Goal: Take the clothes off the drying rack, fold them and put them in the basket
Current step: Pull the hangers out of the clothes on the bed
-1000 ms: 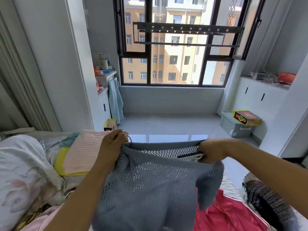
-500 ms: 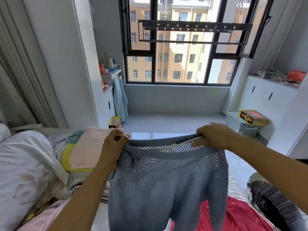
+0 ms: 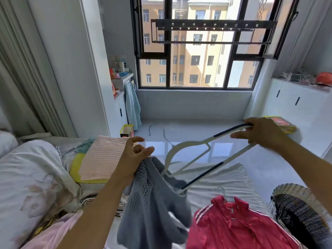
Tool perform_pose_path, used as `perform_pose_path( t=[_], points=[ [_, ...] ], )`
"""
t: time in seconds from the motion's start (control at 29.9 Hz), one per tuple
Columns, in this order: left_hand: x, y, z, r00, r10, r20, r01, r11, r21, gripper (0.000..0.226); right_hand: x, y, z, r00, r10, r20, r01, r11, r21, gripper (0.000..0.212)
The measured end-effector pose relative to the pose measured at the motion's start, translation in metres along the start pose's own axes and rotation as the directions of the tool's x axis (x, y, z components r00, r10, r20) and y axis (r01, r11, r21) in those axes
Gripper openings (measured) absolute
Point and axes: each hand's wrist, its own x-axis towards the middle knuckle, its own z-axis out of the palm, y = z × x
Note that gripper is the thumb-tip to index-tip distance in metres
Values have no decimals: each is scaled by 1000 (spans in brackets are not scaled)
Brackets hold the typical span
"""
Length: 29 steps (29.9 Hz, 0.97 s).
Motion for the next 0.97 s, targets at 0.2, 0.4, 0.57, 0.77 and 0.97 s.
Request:
perform_pose_path(
  t=[0.2,0.4,0.57,0.77,0.97],
  points=[
    [6,1,-19,997,41,-67,-40,999,14,32,-18,61,-34,980,166,-108,-142,970,195,32],
    [-7,10,-79,934,56,-352,-27,996,85,18,-38,143,-28,915,393,-88,-292,797,530,84],
    [-54,21,-152,877,41,-479,32,989,144,23,-48,128,43,920,392,-7,-316,751,579,45],
    [-94,49,-262,787,-43,-616,164,976,140,45,-50,85,172,931,326,164,-363,785,501,22],
    [-31,4,-317,682,54,-730,199,946,255,27,-51,6,309,904,324,280,-421,790,445,20]
  ],
)
